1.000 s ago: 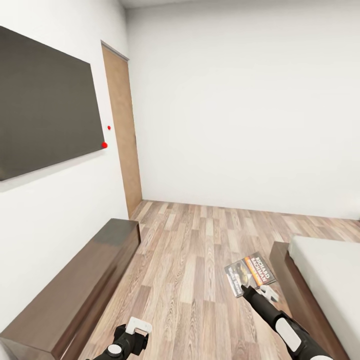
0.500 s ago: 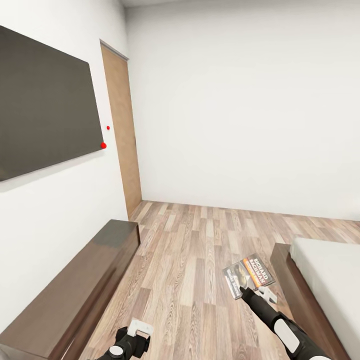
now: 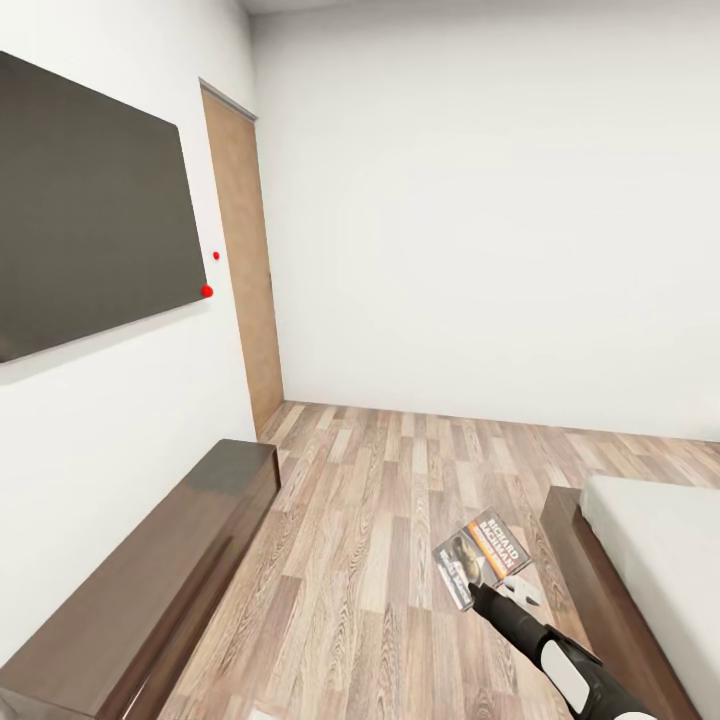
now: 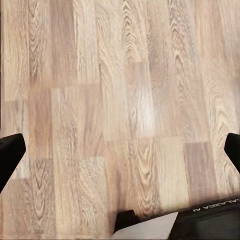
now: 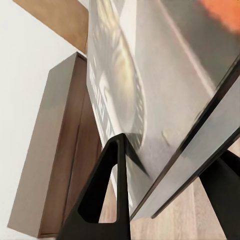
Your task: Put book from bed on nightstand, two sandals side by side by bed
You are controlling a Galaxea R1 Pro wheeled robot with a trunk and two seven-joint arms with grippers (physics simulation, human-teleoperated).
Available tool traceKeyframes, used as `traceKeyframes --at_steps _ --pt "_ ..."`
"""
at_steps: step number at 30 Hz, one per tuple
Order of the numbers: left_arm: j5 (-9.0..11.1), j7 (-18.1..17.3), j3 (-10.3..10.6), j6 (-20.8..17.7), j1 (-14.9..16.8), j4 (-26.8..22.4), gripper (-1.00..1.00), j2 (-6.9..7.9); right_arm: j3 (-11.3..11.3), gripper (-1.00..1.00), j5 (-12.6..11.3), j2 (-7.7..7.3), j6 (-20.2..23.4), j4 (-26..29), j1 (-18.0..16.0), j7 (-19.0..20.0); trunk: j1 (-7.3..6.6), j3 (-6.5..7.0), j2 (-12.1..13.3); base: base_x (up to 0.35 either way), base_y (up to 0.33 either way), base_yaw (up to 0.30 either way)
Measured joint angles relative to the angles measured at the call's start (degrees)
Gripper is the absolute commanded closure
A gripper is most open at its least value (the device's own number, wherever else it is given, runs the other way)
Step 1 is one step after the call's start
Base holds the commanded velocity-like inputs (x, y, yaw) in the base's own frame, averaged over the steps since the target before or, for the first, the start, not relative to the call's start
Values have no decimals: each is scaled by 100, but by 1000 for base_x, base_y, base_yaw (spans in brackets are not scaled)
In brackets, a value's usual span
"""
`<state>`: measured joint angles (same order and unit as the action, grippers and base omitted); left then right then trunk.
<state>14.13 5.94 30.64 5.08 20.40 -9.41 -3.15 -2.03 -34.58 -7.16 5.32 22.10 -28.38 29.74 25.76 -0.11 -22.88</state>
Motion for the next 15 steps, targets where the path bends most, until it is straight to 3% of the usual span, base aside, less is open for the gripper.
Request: traceKeyframes --at_steps 4,11,15 --pt "-2 94 -8 43 -386 80 -100 10 16 100 21 12 -4 -5 0 1 0 -1 0 0 0 0" --pt "-4 156 -10 89 -698 113 -100 21 20 100 29 39 -6 -27 0 -8 0 0 0 12 0 0" --pt "-14 236 -5 86 -750 121 -100 20 16 100 22 41 -7 -39 0 -5 -2 0 -1 158 0 0"
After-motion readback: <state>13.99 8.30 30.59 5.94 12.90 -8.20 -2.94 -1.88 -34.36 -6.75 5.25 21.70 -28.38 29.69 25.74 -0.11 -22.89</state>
